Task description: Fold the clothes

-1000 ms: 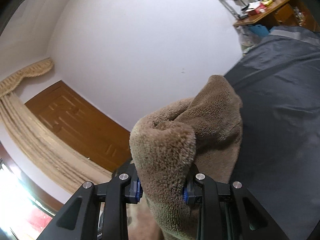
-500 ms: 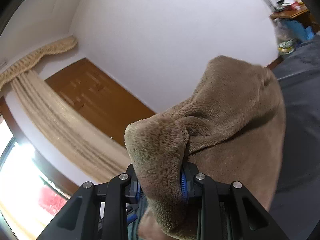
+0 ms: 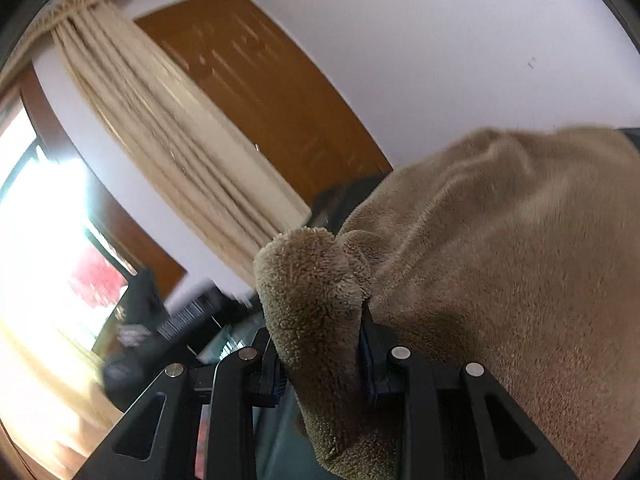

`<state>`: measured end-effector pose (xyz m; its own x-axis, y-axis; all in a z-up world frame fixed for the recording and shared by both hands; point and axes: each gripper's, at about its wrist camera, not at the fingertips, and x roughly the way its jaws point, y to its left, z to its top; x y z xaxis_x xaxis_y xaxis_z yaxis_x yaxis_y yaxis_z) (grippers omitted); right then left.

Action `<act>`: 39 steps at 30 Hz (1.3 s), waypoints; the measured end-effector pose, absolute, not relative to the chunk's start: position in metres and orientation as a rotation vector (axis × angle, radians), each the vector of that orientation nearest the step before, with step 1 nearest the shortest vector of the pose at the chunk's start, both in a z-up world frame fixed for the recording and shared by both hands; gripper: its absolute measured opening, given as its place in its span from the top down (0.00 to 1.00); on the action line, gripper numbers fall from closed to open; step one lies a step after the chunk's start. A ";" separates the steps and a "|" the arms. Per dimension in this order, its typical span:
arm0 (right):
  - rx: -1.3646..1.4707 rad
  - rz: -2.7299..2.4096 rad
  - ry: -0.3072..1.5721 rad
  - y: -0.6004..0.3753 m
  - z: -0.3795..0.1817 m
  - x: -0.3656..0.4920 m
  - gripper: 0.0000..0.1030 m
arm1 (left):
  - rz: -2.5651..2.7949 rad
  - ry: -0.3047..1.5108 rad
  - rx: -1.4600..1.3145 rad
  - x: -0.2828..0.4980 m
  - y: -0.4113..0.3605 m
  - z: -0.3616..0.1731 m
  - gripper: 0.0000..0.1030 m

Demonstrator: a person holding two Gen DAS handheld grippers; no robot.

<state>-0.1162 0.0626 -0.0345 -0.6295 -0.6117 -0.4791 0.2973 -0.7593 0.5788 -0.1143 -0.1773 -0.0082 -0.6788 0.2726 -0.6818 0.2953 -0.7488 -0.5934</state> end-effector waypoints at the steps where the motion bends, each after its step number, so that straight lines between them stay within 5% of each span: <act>1: 0.943 -2.364 -0.603 0.061 -0.040 -0.117 0.71 | -2.646 1.112 1.253 -0.114 -0.177 -0.008 0.05; 15: 0.910 -2.397 -0.354 0.031 -0.044 -0.094 0.71 | -2.653 1.155 1.239 -0.108 -0.179 -0.003 0.05; 23: 0.942 -2.421 0.081 -0.007 -0.062 -0.073 0.70 | -2.669 1.157 1.222 -0.108 -0.179 0.001 0.05; 28: 0.955 -2.408 0.060 0.000 -0.065 -0.071 0.67 | -2.695 1.131 1.236 -0.109 -0.173 0.002 0.05; 32: 0.921 -2.366 0.040 0.003 -0.066 -0.061 0.46 | -2.711 1.117 1.257 -0.110 -0.169 0.002 0.05; 39: 0.917 -2.290 0.000 0.018 -0.068 -0.046 0.46 | -2.798 1.114 1.235 -0.105 -0.164 0.013 0.05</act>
